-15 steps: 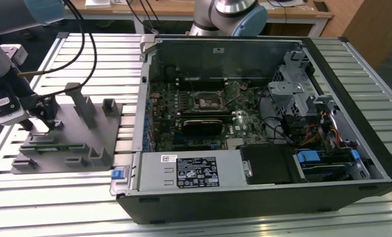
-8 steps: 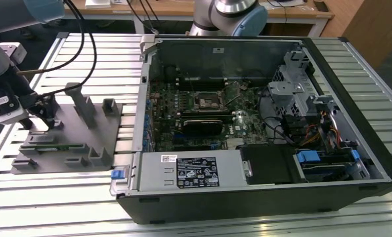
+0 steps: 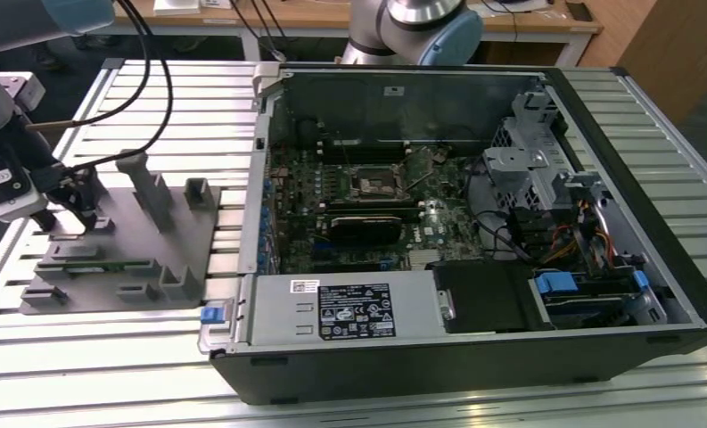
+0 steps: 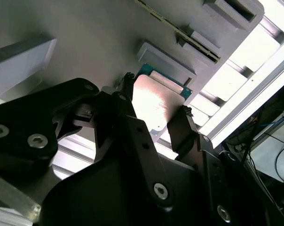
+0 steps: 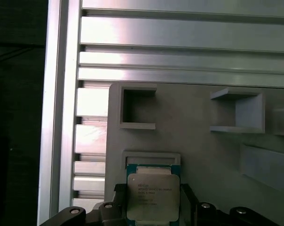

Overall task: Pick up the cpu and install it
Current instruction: 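Pick up the cpu and move it towards the insertion slot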

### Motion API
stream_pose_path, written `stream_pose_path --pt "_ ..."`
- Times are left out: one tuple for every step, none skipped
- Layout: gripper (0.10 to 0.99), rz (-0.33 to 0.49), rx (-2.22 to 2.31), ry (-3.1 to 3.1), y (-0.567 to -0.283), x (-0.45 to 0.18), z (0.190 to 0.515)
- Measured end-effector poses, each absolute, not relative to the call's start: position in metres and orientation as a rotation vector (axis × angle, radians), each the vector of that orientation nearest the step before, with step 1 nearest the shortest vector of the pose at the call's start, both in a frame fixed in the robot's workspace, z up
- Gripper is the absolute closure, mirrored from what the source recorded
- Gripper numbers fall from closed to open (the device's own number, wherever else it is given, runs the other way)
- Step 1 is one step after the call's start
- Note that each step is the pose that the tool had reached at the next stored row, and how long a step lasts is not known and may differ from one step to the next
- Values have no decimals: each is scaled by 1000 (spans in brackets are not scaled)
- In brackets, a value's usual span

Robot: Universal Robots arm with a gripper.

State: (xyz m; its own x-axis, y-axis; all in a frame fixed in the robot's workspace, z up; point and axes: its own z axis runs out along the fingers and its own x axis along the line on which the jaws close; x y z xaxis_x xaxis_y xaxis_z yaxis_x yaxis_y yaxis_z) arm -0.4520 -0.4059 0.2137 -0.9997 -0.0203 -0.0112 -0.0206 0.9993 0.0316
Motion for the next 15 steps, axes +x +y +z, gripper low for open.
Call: stream_pose_path --pt "545 50 -32 3130 -406 -452 214" --pt "545 50 -32 3130 -406 -452 215" --pt "545 50 -32 3130 -406 -452 216" --pt "545 50 -32 3130 -406 -452 216" --pt "545 50 -32 3130 -406 -452 217" --pt "545 50 -32 3130 -406 -452 217" --pt "545 50 -32 3130 -406 -452 218" --pt "545 50 -32 3130 -406 -452 219" --pt "545 50 -32 3130 -406 -452 219" --pt "545 50 -32 3130 -406 -452 220" --pt "545 50 -32 3130 -406 -452 220" --pt "545 50 -32 3130 -406 -452 220" --pt "545 50 -32 3130 -406 -452 221" --pt "545 50 -32 3130 -406 -452 221" --pt "545 50 -32 3130 -406 -452 221"
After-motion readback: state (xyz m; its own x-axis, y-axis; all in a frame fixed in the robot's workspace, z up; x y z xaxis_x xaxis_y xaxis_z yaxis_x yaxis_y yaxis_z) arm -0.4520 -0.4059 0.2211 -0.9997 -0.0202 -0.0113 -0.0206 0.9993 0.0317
